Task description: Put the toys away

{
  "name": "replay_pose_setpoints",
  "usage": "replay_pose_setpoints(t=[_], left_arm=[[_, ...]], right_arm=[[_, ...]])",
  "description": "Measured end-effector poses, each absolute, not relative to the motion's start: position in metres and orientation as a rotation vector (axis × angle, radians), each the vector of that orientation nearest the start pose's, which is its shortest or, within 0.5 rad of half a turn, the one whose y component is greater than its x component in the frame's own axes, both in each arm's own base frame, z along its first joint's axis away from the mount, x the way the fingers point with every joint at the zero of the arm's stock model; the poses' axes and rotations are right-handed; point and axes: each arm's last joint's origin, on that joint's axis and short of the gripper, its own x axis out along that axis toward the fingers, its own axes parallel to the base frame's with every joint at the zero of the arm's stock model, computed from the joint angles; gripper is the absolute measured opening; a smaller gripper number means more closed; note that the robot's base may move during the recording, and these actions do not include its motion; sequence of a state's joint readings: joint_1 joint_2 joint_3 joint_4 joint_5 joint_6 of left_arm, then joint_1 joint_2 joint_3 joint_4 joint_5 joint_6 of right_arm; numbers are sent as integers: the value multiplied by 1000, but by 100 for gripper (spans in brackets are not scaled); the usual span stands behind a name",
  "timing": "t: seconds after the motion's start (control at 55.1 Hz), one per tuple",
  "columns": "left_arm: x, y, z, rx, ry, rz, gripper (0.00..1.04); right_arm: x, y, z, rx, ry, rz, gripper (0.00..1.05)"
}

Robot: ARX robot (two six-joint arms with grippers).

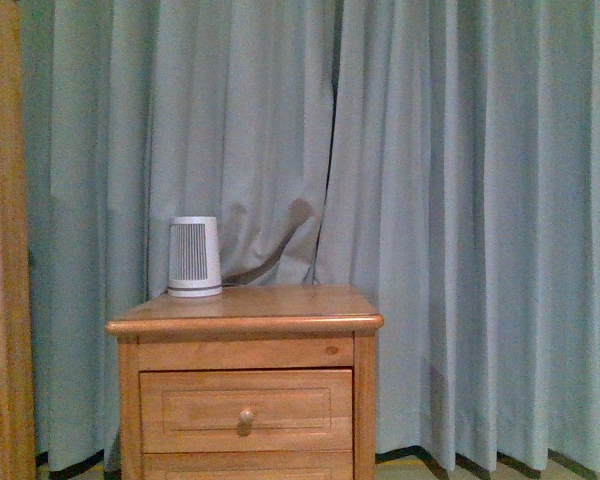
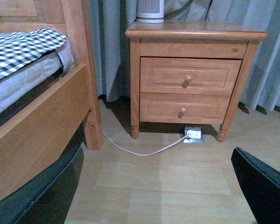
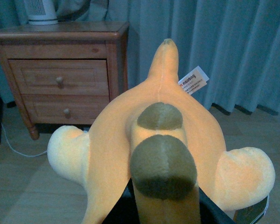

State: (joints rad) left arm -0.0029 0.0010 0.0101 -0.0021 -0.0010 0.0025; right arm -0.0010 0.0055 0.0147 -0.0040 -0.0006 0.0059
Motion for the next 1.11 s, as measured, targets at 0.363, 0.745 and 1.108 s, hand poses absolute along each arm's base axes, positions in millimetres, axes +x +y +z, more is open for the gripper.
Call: replay_pose_setpoints(t=[0.363,0.745,1.108], left_arm=[[97,0,167,2,-7,-2,98],[97,0,167,2,-7,5,98],[97,0,167,2,-7,-2,98]], right_arm=[[97,0,168,6,-6,-1,7],[97,0,168,6,-5,12,7],[97,0,168,6,-5,-3,7]])
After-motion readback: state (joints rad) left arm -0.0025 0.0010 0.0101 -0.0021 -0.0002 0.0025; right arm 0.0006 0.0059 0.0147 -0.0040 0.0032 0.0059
